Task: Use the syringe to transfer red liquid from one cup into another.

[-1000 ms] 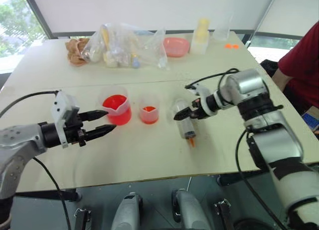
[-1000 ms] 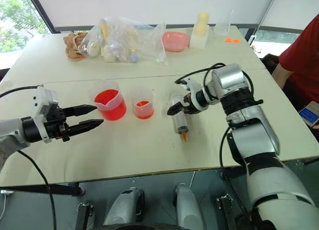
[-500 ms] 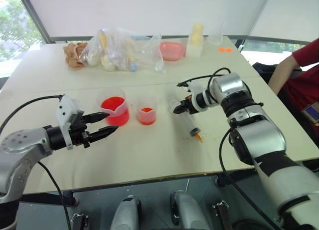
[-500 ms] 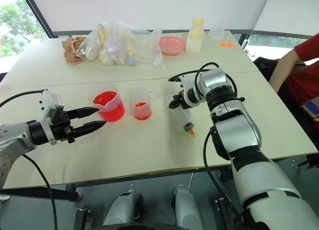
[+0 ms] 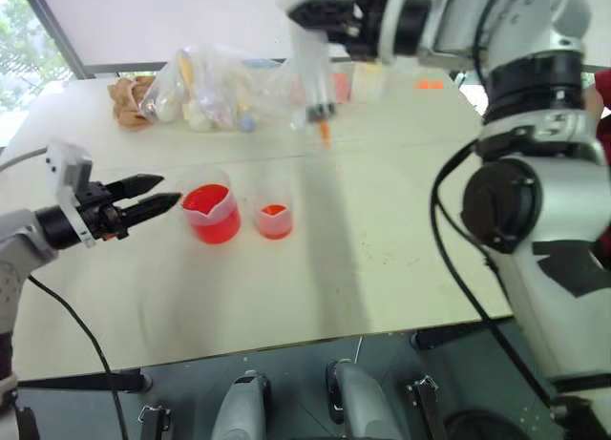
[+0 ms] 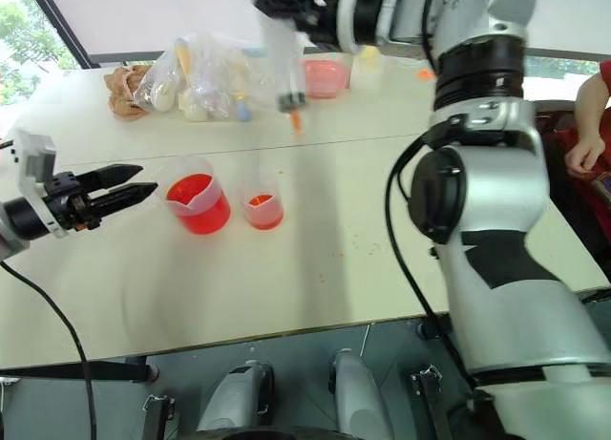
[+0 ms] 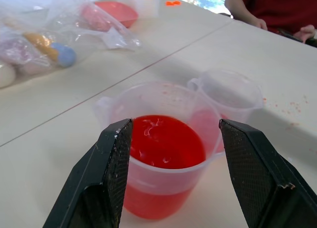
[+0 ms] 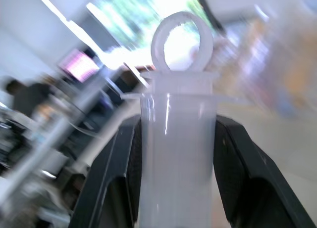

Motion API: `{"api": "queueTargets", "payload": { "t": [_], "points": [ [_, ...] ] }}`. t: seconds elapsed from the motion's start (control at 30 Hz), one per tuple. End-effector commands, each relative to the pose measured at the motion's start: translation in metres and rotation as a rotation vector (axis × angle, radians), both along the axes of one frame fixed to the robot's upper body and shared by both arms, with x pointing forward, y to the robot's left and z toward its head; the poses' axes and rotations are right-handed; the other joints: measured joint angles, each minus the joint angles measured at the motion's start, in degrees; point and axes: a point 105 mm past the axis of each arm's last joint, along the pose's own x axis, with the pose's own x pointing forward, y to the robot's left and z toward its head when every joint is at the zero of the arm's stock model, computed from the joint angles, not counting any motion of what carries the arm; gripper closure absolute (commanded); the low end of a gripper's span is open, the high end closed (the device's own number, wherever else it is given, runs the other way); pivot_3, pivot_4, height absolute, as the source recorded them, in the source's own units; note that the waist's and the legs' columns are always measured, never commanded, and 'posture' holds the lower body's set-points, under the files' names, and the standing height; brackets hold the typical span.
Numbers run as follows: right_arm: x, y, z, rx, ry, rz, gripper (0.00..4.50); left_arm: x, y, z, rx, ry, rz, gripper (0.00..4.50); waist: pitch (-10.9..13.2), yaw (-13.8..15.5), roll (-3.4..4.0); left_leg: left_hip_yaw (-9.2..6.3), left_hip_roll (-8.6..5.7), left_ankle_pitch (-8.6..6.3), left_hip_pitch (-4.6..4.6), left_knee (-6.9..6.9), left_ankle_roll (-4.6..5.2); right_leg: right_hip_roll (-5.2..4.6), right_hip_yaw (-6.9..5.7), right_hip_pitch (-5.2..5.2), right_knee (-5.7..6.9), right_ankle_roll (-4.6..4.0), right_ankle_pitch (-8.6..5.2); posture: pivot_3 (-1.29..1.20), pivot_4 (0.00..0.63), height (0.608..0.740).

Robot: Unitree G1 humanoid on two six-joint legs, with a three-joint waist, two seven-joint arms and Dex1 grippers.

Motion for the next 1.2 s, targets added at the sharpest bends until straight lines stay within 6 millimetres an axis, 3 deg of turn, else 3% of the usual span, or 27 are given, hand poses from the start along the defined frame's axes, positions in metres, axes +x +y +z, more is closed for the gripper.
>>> {"api": "queueTargets", "payload": {
  "t": [0.03, 0.27, 0.43, 0.57, 0.83, 1.2],
  "points": [
    [-0.023, 0.012, 0.037, 0.244, -0.316, 0.011, 3.06, 0.0, 0.021, 0.001, 0.011, -0.009, 0.068, 1.58, 0.0, -0.07, 0.0, 0.0, 0.0, 0.0, -0.01, 0.01, 0.0, -0.02, -0.01, 0.0, 0.01, 0.01, 0.0, 0.0, 0.15, 0.74],
    [-0.036, 0.063, -0.018, 0.263, -0.511, -0.034, 3.06, -0.01, 0.034, 0.018, -0.058, -0.08, 0.137, 1.58, 0.0, 0.34, -0.08, 0.01, -0.02, 0.01, -0.14, 0.02, -0.04, -0.23, -0.03, -0.08, -0.01, 0.04, 0.01, 0.0, 0.15, 0.74],
    [-0.06, 0.093, -0.05, 0.211, -0.604, 0.101, 3.06, -0.014, 0.037, 0.029, -0.065, -0.123, 0.162, 1.58, 0.0, 0.33, -0.07, 0.0, -0.04, 0.02, -0.12, 0.03, -0.07, -0.24, -0.03, -0.1, 0.03, 0.03, 0.01, 0.0, 0.15, 0.74],
    [-0.064, 0.105, -0.061, 0.202, -0.608, 0.114, 3.06, -0.013, 0.032, 0.04, -0.05, -0.169, 0.16, 1.58, 0.0, 0.4, -0.07, -0.02, -0.03, 0.04, -0.09, 0.02, -0.09, -0.23, -0.04, -0.11, 0.07, 0.02, 0.02, 0.0, 0.15, 0.74],
    [-0.05, 0.124, -0.104, 0.079, -0.684, 0.003, 3.06, -0.016, 0.005, 0.078, -0.089, -0.28, 0.046, 1.58, -0.03, 0.31, -0.12, -0.03, -0.06, 0.05, -0.06, 0.02, -0.13, -0.21, -0.05, -0.09, 0.07, 0.0, 0.02, 0.0, 0.15, 0.74],
    [-0.043, 0.134, -0.13, 0.027, -0.66, -0.031, 3.06, 0.004, -0.011, 0.091, -0.073, -0.341, 0.034, 1.58, -0.03, 0.38, -0.14, -0.03, -0.06, 0.07, -0.04, 0.03, -0.15, -0.17, -0.02, -0.07, 0.09, 0.01, 0.02, 0.0, 0.15, 0.74]
  ]
}}
